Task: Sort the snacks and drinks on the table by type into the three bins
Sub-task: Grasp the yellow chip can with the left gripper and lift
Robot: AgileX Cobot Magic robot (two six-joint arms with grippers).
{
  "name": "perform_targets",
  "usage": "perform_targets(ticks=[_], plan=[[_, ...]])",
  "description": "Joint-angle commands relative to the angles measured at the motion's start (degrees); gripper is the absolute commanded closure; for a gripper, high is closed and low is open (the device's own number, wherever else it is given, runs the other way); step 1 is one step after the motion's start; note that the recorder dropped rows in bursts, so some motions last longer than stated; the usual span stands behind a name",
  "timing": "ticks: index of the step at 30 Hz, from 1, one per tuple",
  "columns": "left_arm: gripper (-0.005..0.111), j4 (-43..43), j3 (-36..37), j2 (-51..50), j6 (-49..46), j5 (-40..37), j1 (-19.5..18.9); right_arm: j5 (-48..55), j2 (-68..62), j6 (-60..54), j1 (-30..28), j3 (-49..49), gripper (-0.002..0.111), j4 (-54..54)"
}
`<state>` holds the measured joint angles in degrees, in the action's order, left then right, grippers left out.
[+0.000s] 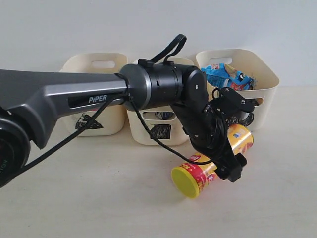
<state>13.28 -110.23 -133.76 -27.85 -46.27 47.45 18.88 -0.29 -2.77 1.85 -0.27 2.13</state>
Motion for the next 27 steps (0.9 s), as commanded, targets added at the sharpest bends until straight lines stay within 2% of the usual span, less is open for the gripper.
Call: perform_targets(ticks=[1,7,10,12,13,14,15,16,27], plan=[[0.006,-5.16,-0.51,-1.01,4.45,1.61,-0.07,-0.44,0.29,0.08,-0.16,0.27,0.106,-0.1],[0.007,-5.22,-0.51,-2.93,4.47,2.82,-0.28,-0.44,0.29,0.08,-0.16,0.27,0.106,-0.1],[0.012,-5.22,-0.51,-3.76,4.47,4.08,-0.28,-0.44,0.29,0.08,-0.16,0.27,0.106,-0.1],[0.027,-5.22,-0.51,-3.7,4.47,5.27,-0.28,-0.44,0.29,0.08,-0.16,0.27,0.106,-0.1],[0.05,-5.38,-0.51,-3.7,4.47,5.54,-0.28,-0.44,0.29,0.08,-0.16,0.27,0.106,-0.1],[0.066,-5.62,-0.51,-3.7,4.47,5.54,-0.28,-0.44,0.29,0.08,-0.16,0.27,0.106,-0.1],[0.103,-6.78,-0.51,-3.7,4.35,4.99,-0.28,-0.44,0.29,0.08,-0.16,0.27,0.106,-0.1],[0.101,-7.27,-0.51,-3.7,3.78,4.7,-0.28,-0.44,0.29,0.08,-0.16,0.27,0.106,-0.1],[0.102,-5.88,-0.51,3.45,3.85,-0.23,0.32,-0.44,0.29,0.08,-0.16,0.27,0.106,-0.1]])
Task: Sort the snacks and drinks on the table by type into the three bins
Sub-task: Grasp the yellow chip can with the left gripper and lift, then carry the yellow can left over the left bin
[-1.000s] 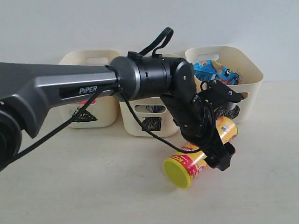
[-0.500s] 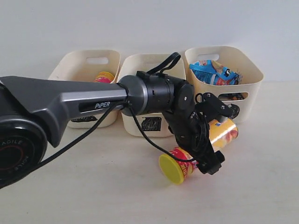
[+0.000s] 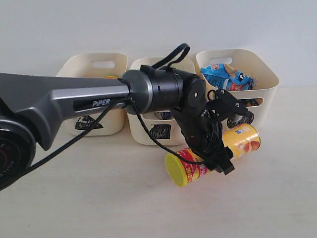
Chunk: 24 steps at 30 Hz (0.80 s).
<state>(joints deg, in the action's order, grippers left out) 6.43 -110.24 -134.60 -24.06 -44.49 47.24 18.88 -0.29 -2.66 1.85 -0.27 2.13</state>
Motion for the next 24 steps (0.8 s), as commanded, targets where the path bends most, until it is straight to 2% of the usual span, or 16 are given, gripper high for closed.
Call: perform_targets(ticks=[1,6,12,18,24], plan=[[0.102,1.46,-0.38,5.23,0.06,-2.58,0.63,-0.44,0.29,-0.03,-0.16,0.27,0.106,-0.1],[0.102,1.83,0.56,9.5,0.06,-6.15,1.05,-0.44,0.29,-0.03,-0.16,0.27,0.106,-0.1],[0.102,-0.01,8.01,16.92,3.1,-3.98,1.29,-0.44,0.29,-0.03,-0.16,0.27,0.106,-0.1],[0.102,-11.2,15.66,25.46,13.76,-2.76,1.18,-0.44,0.29,-0.03,-0.16,0.27,0.106,-0.1],[0.102,-14.53,18.75,32.21,18.3,-5.27,-2.9,-0.44,0.29,0.18,-0.16,0.27,0.106,-0.1]])
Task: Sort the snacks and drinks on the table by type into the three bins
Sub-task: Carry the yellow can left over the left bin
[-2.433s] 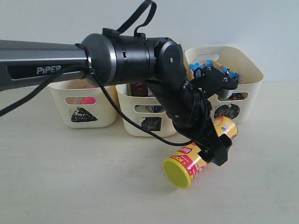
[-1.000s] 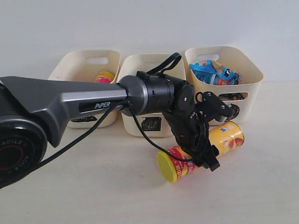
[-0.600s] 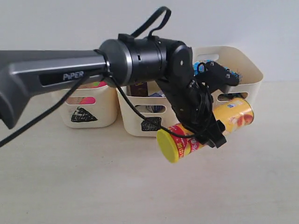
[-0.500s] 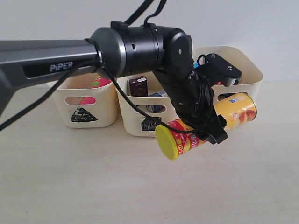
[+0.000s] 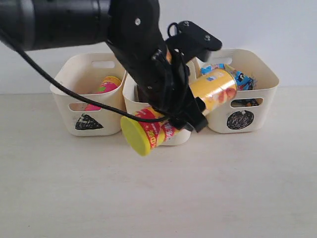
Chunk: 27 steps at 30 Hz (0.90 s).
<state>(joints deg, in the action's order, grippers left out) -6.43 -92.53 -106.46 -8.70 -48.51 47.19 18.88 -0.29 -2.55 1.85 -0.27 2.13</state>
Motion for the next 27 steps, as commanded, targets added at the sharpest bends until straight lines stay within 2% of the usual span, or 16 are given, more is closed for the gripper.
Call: perform_targets(ticks=[1,13,21,27], plan=[[0.102,-1.67,1.03,4.94,2.95,-1.37,-3.99,-0.44,0.29,0.06,-0.16,0.27,0.106,-0.1],[0.102,-1.9,1.03,8.83,5.11,0.34,-16.92,-0.44,0.29,0.06,-0.16,0.27,0.106,-0.1],[0.102,-1.9,1.03,8.43,10.98,7.99,-24.17,-0.44,0.29,0.06,-0.16,0.27,0.106,-0.1],[0.102,-1.91,1.03,6.4,13.54,13.77,-27.52,-0.44,0.29,0.05,-0.16,0.27,0.106,-0.1]])
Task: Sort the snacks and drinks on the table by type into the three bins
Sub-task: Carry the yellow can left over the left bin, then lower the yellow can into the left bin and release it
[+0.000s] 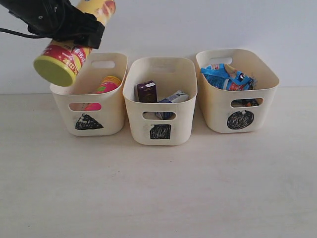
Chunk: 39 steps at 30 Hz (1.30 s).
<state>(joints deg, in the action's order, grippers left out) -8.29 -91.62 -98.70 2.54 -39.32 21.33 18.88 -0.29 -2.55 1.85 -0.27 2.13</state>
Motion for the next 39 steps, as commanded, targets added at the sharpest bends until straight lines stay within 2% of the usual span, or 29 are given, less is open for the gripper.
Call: perform_targets(ticks=[1,10,13,17,23,24,30,33,36,39], plan=[[0.102,-0.05,0.13,-1.69,2.56,5.89,-2.0,-0.44,0.29,0.05,-0.16,0.27,0.106,-0.1],[0.102,-0.16,-0.74,-9.81,3.09,20.66,-5.98,-0.44,0.29,0.05,-0.16,0.27,0.106,-0.1],[0.102,-0.16,-4.07,-15.3,3.09,26.39,-7.68,-0.44,0.29,0.05,-0.16,0.27,0.106,-0.1],[0.102,-0.76,-8.21,-20.47,3.09,29.05,-8.73,-0.44,0.29,0.05,-0.16,0.27,0.106,-0.1],[0.101,-1.82,-12.61,-26.82,3.09,28.92,-9.43,-0.44,0.29,0.05,-0.16,0.27,0.106,-0.1],[0.098,-2.11,-12.61,-27.11,3.09,28.76,-9.43,-0.44,0.29,0.05,-0.16,0.27,0.106,-0.1],[0.052,-2.21,-12.61,-28.25,3.09,28.19,-9.43,-0.44,0.29,0.05,-0.16,0.27,0.106,-0.1],[0.035,-2.21,-12.61,-28.25,3.09,28.19,-9.43,-0.44,0.29,0.05,-0.16,0.27,0.106,-0.1],[0.028,-2.21,-12.61,-28.25,3.09,28.19,-9.43,-0.44,0.29,0.05,-0.16,0.27,0.106,-0.1],[0.027,-2.21,-12.61,-28.25,3.09,27.62,-9.43,-0.44,0.29,0.05,-0.16,0.27,0.106,-0.1]])
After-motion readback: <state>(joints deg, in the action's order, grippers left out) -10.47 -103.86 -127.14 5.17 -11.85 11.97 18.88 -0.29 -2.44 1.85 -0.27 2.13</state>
